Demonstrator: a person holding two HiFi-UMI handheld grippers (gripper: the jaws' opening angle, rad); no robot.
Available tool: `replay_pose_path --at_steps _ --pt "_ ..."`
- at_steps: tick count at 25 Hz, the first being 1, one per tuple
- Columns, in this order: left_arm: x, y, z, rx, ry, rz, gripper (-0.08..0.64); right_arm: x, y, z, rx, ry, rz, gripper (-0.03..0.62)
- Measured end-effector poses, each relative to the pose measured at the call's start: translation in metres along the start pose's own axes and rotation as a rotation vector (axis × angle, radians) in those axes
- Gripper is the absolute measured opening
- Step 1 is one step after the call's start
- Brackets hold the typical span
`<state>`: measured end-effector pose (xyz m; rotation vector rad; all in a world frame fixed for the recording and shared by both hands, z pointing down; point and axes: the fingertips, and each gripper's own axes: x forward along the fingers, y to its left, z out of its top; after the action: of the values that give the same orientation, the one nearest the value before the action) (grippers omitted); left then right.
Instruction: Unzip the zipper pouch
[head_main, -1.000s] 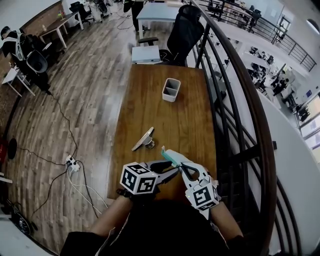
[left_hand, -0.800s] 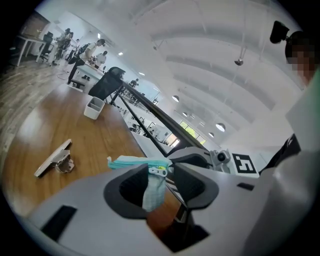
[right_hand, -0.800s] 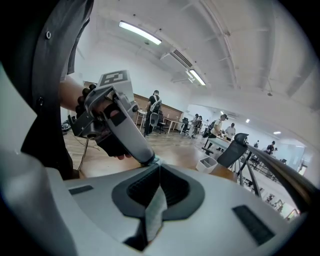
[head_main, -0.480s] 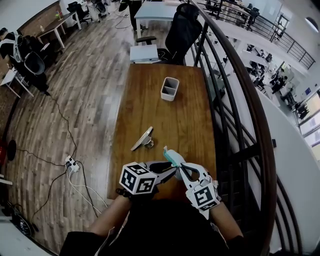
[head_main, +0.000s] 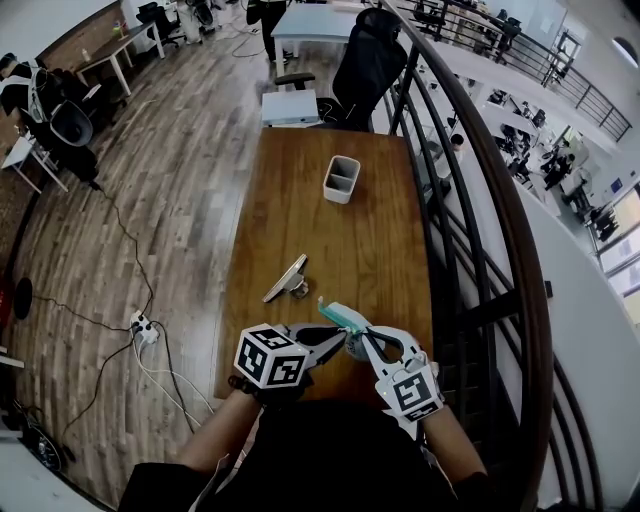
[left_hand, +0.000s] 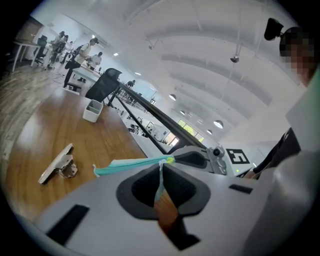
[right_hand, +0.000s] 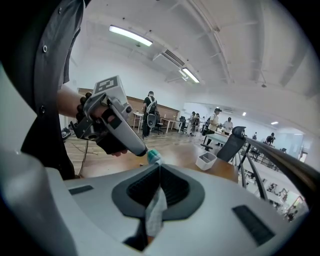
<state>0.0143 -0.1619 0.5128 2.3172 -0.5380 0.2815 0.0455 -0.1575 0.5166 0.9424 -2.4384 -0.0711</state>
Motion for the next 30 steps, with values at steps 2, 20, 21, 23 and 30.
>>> replay_pose_path --at_steps 2,20,21,23,30 --pt "0.001 -0.001 0.002 0.001 0.000 -0.004 0.029 -0.001 -0.001 0.000 -0.005 0.003 0.001 0.002" --pt "0.006 -0.007 0.009 -0.014 0.009 0.002 0.015 -0.007 0.003 -0.009 -0.049 0.012 0.044 0.029" --pt "0.006 -0.007 0.009 -0.013 0.010 0.004 0.014 -0.008 0.003 -0.008 -0.038 -0.001 0.054 0.056" --pt "0.007 -0.006 0.008 -0.003 0.022 0.012 0.014 -0.010 0.002 -0.004 -0.011 -0.022 0.073 0.090" --pt "0.010 -0.007 0.002 0.006 0.054 0.013 0.014 -0.009 0.009 0.000 -0.018 -0.028 0.118 0.123"
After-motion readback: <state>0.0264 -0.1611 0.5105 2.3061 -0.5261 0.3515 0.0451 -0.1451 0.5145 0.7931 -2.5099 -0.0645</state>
